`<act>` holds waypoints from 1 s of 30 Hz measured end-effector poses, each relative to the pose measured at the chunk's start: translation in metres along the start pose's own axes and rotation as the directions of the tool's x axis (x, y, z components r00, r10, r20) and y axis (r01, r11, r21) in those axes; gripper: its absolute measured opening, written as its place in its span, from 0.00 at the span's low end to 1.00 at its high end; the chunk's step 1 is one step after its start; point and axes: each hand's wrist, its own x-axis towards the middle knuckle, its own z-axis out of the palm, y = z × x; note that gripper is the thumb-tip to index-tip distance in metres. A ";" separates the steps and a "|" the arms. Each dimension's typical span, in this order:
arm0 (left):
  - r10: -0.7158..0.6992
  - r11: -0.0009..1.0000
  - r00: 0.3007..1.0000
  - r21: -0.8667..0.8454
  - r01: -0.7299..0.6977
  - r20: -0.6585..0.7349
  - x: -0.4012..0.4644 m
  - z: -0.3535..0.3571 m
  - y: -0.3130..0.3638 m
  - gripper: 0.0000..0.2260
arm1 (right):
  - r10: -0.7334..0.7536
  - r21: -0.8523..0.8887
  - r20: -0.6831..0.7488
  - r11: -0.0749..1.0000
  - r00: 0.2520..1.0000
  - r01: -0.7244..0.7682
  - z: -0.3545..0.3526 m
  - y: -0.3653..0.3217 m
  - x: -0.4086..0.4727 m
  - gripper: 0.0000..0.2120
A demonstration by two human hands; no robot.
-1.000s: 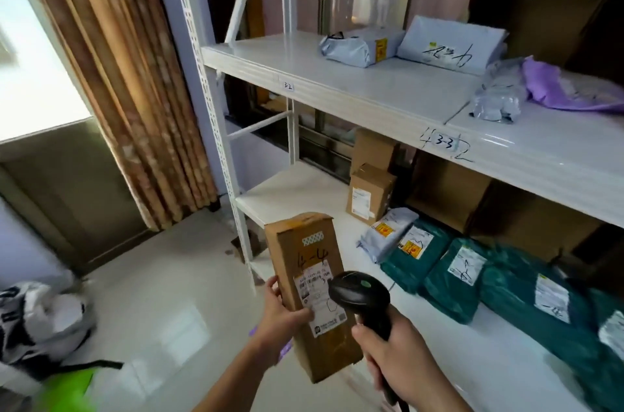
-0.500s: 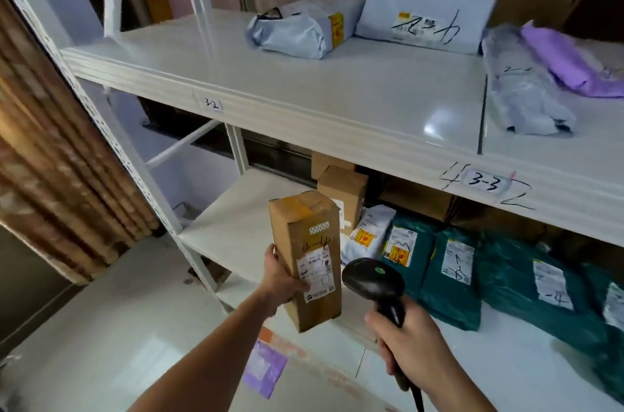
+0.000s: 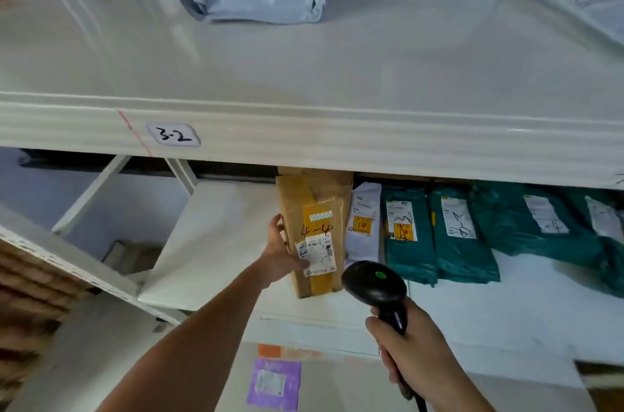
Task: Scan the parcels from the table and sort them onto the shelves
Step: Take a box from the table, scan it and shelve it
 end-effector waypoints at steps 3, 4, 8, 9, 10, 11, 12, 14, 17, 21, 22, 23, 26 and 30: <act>0.090 0.992 0.993 0.083 -0.096 0.073 0.022 -0.011 -0.001 0.58 | 0.030 0.005 -0.061 1.000 0.998 -0.029 0.009 0.003 -0.005 0.03; 0.116 0.988 0.988 0.091 -0.125 0.098 0.033 -0.014 -0.005 0.58 | 0.043 0.004 -0.079 0.999 0.996 -0.043 0.010 0.003 -0.007 0.02; 0.138 0.980 0.981 0.128 -0.155 0.134 0.055 -0.014 0.003 0.58 | 0.067 0.040 -0.145 0.997 0.987 -0.062 0.011 0.004 -0.011 0.02; 0.129 0.976 0.984 0.160 -0.149 0.125 0.056 -0.012 0.008 0.60 | 0.069 0.045 -0.159 0.997 0.985 -0.063 0.012 0.004 -0.012 0.02; 0.118 0.971 0.987 0.194 -0.138 0.114 0.059 -0.010 0.010 0.62 | 0.071 0.048 -0.171 0.997 0.983 -0.064 0.012 0.003 -0.013 0.02; 0.113 0.968 0.988 0.215 -0.133 0.104 0.064 -0.009 0.009 0.65 | 0.073 0.049 -0.181 0.997 0.981 -0.065 0.014 0.003 -0.014 0.02; 0.101 0.965 0.990 0.234 -0.121 0.097 0.067 -0.008 0.008 0.67 | 0.078 0.051 -0.190 0.996 0.979 -0.069 0.015 0.003 -0.015 0.02; 0.081 0.952 0.994 0.290 -0.100 0.077 0.074 -0.003 0.004 0.67 | 0.088 0.060 -0.204 0.995 0.975 -0.077 0.017 0.004 -0.017 0.02; 0.046 0.932 0.999 0.360 -0.046 0.008 0.075 0.004 0.000 0.62 | 0.080 0.066 -0.224 0.996 0.971 -0.067 0.019 0.005 -0.021 0.03; -0.010 0.929 0.994 0.367 0.048 -0.105 0.071 0.005 -0.005 0.55 | 0.075 0.087 -0.231 0.995 0.970 -0.056 0.019 0.004 -0.030 0.02; -0.015 0.930 0.993 0.362 0.057 -0.120 0.068 0.004 -0.004 0.53 | 0.074 0.087 -0.234 0.995 0.969 -0.055 0.019 0.004 -0.033 0.02; -0.017 0.931 0.991 0.360 0.064 -0.132 0.067 0.003 -0.004 0.51 | 0.072 0.086 -0.239 0.995 0.968 -0.053 0.019 0.004 -0.035 0.02; -0.035 0.919 0.986 0.382 0.095 -0.163 0.063 0.000 -0.004 0.48 | 0.066 0.069 -0.256 0.996 0.965 -0.050 0.020 0.007 -0.042 0.03; -0.041 0.905 0.980 0.409 0.118 -0.193 0.048 0.001 -0.003 0.44 | 0.090 0.107 -0.285 0.992 0.954 -0.061 0.016 0.015 -0.060 0.03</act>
